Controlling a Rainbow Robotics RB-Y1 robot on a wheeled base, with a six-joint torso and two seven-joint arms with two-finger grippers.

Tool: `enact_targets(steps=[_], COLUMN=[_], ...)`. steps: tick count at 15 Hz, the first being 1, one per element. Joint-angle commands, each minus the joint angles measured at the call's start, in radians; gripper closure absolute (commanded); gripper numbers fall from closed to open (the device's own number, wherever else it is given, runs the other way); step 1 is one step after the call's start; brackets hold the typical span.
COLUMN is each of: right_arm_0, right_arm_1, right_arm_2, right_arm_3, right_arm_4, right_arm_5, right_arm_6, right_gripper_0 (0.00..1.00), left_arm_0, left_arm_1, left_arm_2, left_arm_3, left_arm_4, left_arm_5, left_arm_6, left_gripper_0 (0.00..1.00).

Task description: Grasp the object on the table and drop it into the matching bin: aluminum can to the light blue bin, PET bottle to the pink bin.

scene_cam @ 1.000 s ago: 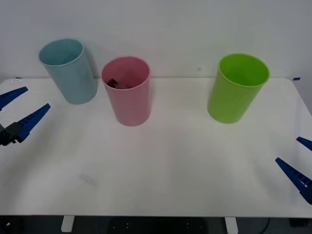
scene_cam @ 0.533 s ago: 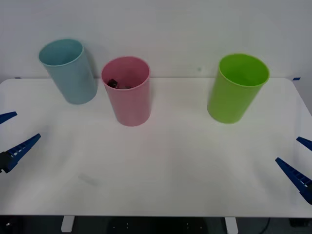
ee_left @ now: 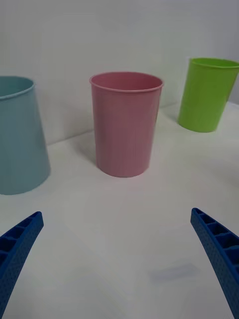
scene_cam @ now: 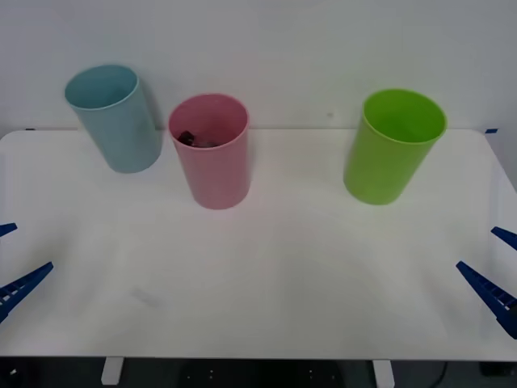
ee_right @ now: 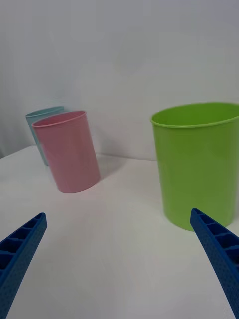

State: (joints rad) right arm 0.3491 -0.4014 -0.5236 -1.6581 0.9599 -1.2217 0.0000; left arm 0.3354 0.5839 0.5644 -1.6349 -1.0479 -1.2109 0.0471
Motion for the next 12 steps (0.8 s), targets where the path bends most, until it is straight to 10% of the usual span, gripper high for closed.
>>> enact_targets(steps=[1,12], right_arm_0=[0.000,0.000], right_arm_1=[0.000,0.000], right_arm_2=[0.000,0.000], right_arm_3=[0.000,0.000], right_arm_4=[0.000,0.000], right_arm_5=[0.000,0.000], right_arm_6=[0.000,0.000], right_gripper_0=[0.00,0.00], left_arm_0=[0.034,0.074], left_arm_1=[0.001,0.007], left_arm_2=[0.000,-0.001], left_arm_3=[0.001,0.000], left_arm_4=[0.009,0.039], left_arm_5=[-0.012,-0.019], left_arm_6=[-0.007,-0.001], left_gripper_0=[0.00,0.00])
